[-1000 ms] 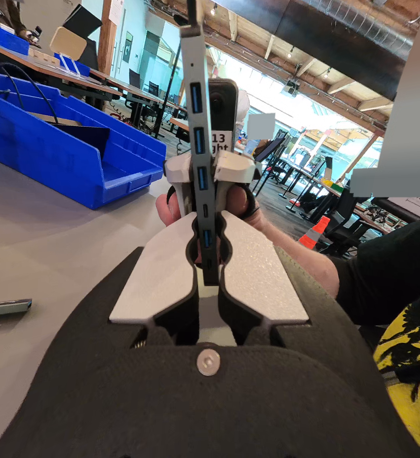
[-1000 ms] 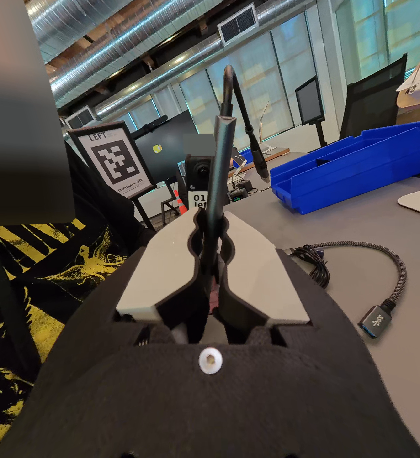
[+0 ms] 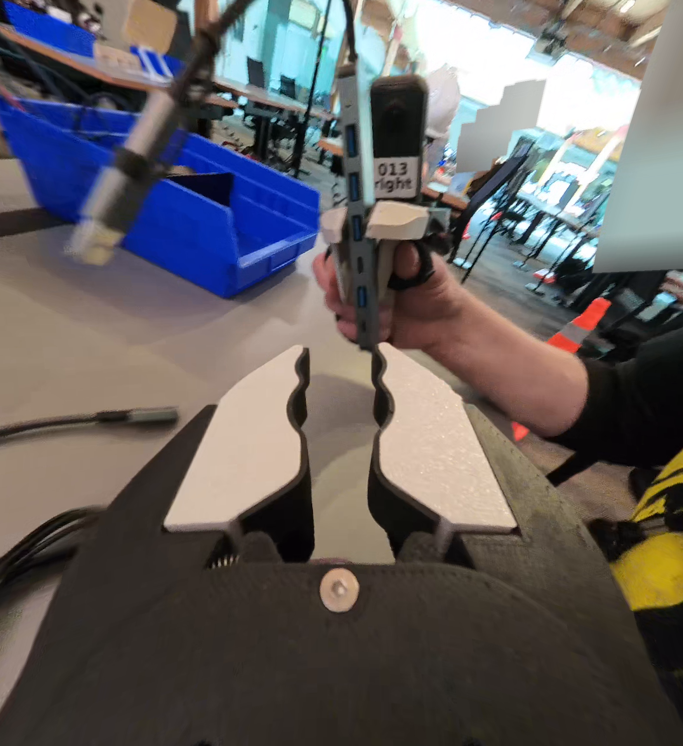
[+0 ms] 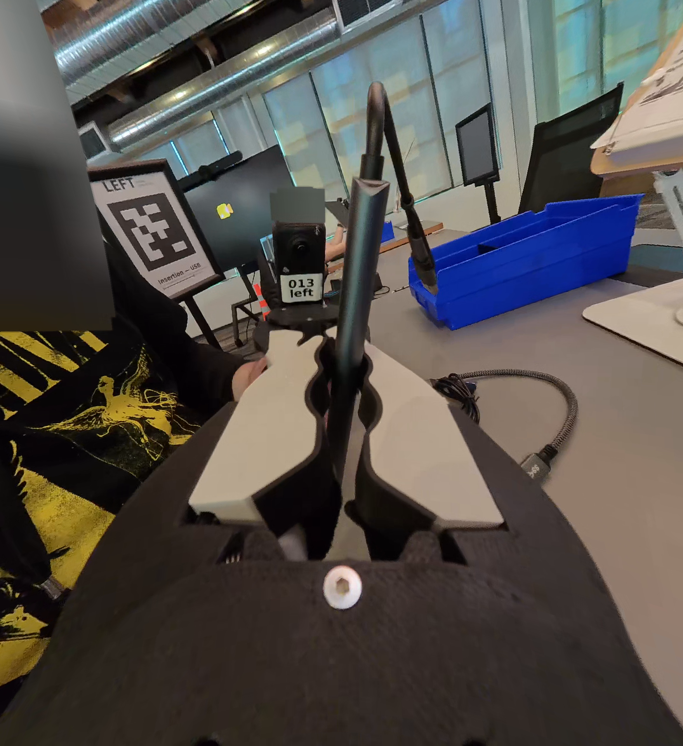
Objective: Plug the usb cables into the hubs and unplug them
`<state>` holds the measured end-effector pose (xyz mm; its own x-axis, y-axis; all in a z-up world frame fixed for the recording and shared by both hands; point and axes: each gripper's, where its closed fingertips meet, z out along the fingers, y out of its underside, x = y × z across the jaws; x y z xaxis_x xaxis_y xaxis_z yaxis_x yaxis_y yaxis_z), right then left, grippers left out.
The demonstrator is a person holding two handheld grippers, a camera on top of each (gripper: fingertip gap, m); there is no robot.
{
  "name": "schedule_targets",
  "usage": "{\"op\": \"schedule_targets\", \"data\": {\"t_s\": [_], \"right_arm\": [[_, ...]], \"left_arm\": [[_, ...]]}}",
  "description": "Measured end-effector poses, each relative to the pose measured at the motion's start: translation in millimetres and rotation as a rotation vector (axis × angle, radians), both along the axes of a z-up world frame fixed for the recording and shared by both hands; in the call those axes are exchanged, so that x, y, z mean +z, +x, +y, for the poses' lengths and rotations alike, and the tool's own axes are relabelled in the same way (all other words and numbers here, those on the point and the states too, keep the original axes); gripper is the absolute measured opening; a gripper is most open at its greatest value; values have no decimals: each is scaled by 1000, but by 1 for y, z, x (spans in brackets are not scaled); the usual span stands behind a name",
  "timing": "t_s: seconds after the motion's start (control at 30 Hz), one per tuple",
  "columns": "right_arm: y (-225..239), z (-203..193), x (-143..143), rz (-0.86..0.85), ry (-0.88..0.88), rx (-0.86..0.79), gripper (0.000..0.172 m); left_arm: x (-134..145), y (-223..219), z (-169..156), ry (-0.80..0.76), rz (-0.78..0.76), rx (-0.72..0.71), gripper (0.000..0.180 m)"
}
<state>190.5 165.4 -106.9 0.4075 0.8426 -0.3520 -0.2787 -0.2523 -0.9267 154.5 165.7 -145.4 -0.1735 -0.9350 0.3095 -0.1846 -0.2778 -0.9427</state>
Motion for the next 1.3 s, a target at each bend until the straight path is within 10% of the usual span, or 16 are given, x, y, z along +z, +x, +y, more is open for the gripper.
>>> {"op": "schedule_targets", "data": {"t_s": [0.03,0.3,0.43,0.73,0.97,1.3], "right_arm": [[4,1,0,9,0,-14,12],[24,5,-2,68,-2,-62,11],[31,5,-4,86,-13,-76,11],[26,5,-8,76,-20,-48,12],[27,6,-11,74,-27,-56,12],[26,9,-16,58,-38,-60,11]], "left_arm": [[-4,-9,10,47,41,22,30],[-27,-47,96,573,409,131,41],[-18,-75,135,597,484,186,38],[-82,-124,153,1126,747,-83,27],[-109,-122,156,1639,658,-329,38],[-119,-91,136,1827,548,-574,10]]}}
